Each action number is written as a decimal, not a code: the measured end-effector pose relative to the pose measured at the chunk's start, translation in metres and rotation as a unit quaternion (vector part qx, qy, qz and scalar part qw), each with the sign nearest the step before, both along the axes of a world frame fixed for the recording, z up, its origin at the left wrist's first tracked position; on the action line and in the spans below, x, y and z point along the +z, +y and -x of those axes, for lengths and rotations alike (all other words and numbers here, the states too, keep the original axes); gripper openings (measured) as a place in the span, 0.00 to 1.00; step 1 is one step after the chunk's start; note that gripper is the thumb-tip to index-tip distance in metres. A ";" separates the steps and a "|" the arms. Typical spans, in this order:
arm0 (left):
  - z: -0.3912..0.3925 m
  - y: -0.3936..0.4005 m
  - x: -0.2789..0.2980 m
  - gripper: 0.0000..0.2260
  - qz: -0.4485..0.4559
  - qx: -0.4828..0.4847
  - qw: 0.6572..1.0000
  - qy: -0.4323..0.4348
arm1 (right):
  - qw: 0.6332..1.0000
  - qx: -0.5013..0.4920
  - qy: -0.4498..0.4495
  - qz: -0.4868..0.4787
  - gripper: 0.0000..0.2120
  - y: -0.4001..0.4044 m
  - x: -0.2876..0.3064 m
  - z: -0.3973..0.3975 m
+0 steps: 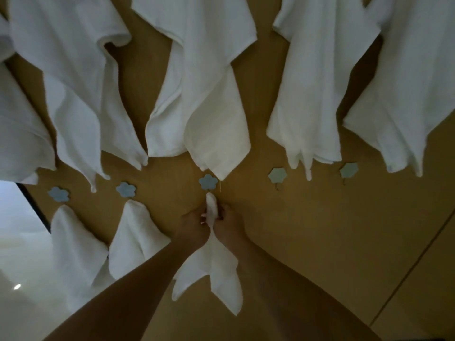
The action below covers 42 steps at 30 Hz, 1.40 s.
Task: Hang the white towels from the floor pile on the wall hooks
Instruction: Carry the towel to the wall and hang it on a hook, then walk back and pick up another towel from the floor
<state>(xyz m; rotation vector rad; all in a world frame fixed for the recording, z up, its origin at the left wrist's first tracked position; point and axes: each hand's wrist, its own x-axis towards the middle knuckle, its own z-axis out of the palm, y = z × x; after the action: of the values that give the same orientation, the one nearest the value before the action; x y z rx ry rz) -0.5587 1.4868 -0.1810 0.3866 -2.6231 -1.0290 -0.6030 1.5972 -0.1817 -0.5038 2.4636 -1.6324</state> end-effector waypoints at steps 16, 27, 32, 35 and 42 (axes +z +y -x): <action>-0.040 0.005 0.059 0.11 0.160 -0.181 0.956 0.163 | 0.979 -0.113 0.087 -0.146 0.18 0.071 0.032 -0.053; -0.102 0.113 0.050 0.20 0.189 -0.445 0.862 0.155 | 0.865 -0.351 0.075 -0.349 0.28 0.182 0.029 -0.230; -0.176 0.205 0.033 0.21 0.176 -0.577 0.784 0.145 | 0.799 -0.461 0.005 -0.387 0.26 0.242 0.011 -0.357; -0.239 0.263 0.023 0.21 0.170 -0.632 0.743 0.140 | 0.753 -0.531 -0.031 -0.387 0.27 0.273 0.001 -0.448; -0.453 0.385 0.010 0.25 0.193 -0.754 0.609 0.149 | 0.638 -0.678 -0.119 -0.346 0.29 0.320 -0.018 -0.696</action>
<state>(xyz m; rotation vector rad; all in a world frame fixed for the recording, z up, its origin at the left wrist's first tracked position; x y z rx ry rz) -0.1059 1.8715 -0.1706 -2.1869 -2.2376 -0.5522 0.0929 1.9176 -0.1992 1.8966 2.8776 -0.4624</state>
